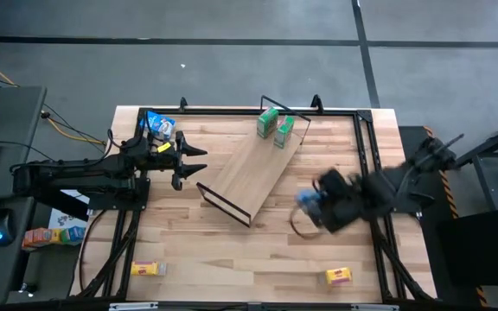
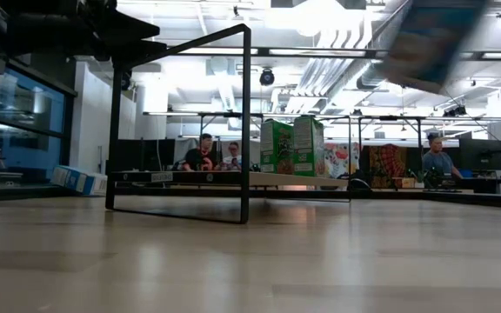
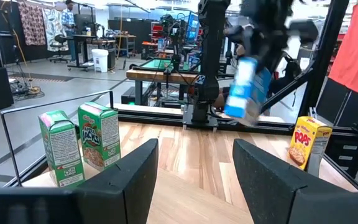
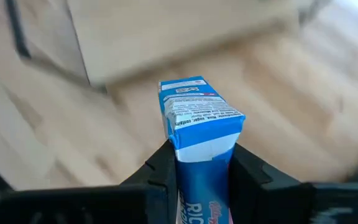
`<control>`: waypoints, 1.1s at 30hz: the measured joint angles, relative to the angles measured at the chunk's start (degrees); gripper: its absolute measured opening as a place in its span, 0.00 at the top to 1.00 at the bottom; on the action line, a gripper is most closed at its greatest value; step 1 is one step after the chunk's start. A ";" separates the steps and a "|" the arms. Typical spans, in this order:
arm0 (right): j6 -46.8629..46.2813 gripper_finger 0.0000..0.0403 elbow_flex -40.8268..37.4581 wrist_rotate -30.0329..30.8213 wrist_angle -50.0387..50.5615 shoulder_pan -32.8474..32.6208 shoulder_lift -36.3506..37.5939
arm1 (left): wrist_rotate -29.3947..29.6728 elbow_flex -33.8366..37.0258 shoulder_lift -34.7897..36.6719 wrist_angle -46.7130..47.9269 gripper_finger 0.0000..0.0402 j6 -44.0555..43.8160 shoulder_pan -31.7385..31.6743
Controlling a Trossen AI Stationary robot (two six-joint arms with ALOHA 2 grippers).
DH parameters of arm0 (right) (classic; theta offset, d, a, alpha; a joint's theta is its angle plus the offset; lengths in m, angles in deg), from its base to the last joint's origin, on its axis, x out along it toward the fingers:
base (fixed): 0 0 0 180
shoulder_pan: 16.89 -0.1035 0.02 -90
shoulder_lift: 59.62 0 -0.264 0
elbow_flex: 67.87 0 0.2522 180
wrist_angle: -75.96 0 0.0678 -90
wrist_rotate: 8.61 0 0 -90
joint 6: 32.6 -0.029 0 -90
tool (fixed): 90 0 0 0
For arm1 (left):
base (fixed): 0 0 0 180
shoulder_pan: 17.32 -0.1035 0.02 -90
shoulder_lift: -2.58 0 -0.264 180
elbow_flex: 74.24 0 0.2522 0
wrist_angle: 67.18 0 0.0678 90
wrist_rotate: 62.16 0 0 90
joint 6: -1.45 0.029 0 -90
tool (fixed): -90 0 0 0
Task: Stack cereal on shelf
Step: Put the bottom blue cereal box on the shelf
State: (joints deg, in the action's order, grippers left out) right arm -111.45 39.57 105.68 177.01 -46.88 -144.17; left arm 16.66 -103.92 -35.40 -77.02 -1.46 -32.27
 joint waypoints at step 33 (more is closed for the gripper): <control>51.75 0.82 2.68 -9.17 -22.08 39.51 -17.84 | 0.01 0.00 0.00 -0.24 0.51 0.15 0.01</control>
State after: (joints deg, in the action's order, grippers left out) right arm -59.70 42.25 96.50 154.94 -7.36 -162.01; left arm 16.67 -103.92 -35.40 -77.26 -1.32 -32.26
